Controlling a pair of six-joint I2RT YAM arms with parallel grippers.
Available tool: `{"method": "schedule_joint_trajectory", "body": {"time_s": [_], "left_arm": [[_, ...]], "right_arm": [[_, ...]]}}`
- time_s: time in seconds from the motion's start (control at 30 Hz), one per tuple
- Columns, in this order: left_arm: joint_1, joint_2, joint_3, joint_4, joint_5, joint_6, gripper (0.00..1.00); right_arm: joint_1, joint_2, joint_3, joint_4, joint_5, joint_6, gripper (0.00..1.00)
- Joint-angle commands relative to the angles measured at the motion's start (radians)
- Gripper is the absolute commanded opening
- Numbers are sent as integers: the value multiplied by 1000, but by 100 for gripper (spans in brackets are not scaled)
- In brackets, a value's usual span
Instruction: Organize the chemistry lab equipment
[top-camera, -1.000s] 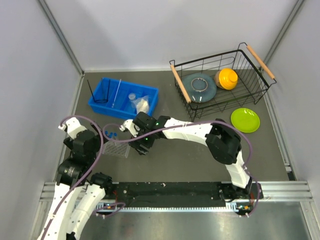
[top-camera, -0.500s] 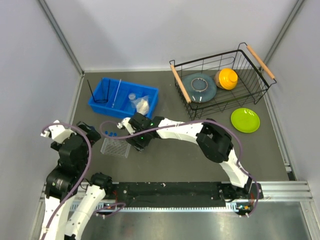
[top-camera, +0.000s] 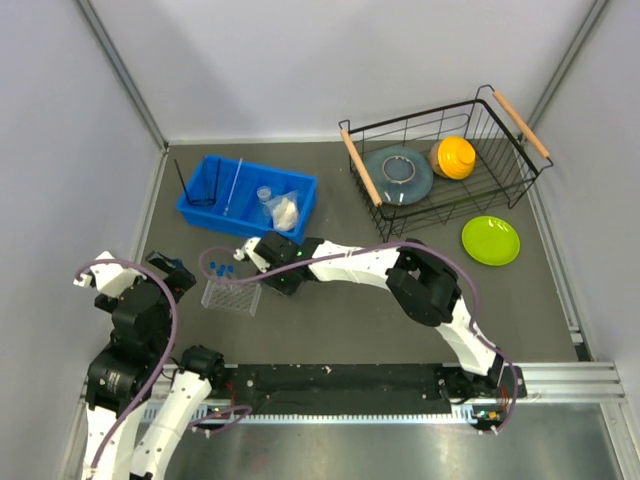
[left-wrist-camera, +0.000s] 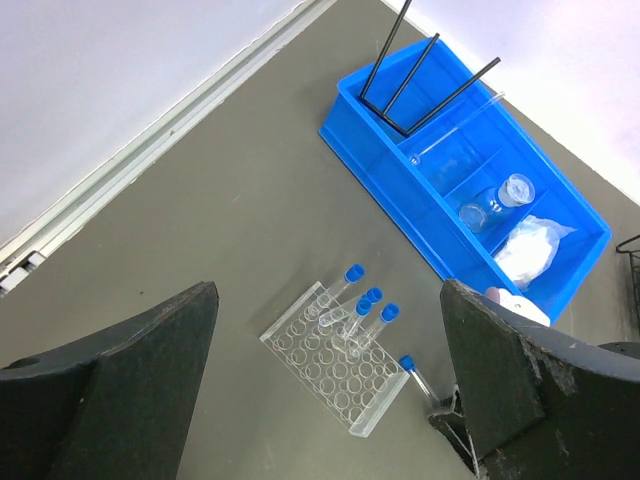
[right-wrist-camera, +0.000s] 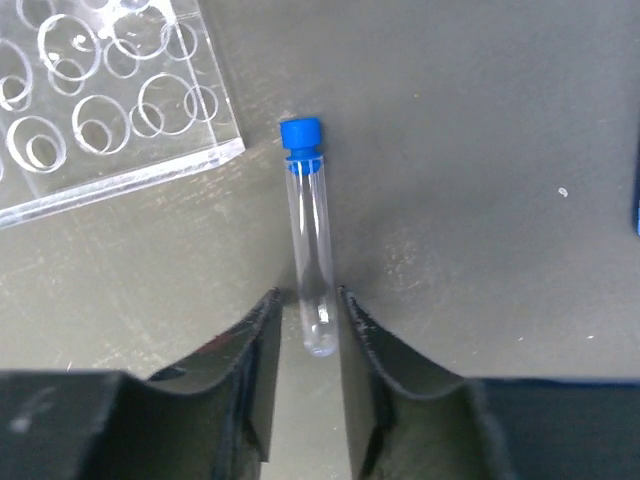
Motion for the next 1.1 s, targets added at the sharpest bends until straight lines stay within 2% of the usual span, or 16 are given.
{"method": "schedule_joint_trajectory", "body": {"time_s": [0.0, 0.17, 0.33, 0.63, 0.8, 0.97, 1.03, 1.07], "left_arm": [[3, -8, 34, 13, 8, 4, 98], [1, -16, 40, 21, 69, -1, 98], [3, -27, 32, 22, 126, -21, 98], [0, -25, 6, 50, 227, -68, 98], [0, -25, -49, 99, 374, -128, 98], [1, -19, -178, 278, 592, -241, 98], [1, -13, -248, 347, 719, -315, 98], [3, -5, -271, 430, 753, -341, 98]], "right_arm": [[10, 13, 7, 14, 53, 13, 26], [-7, -5, -30, 14, 56, 17, 17], [-49, -51, -68, 16, 19, 17, 15], [-108, -194, -185, 71, -160, 17, 10], [-140, -318, -266, 120, -269, 16, 9], [-194, -419, -316, 149, -355, 5, 9], [-217, -464, -339, 163, -393, 2, 9], [-223, -479, -346, 167, -430, -7, 9]]}}
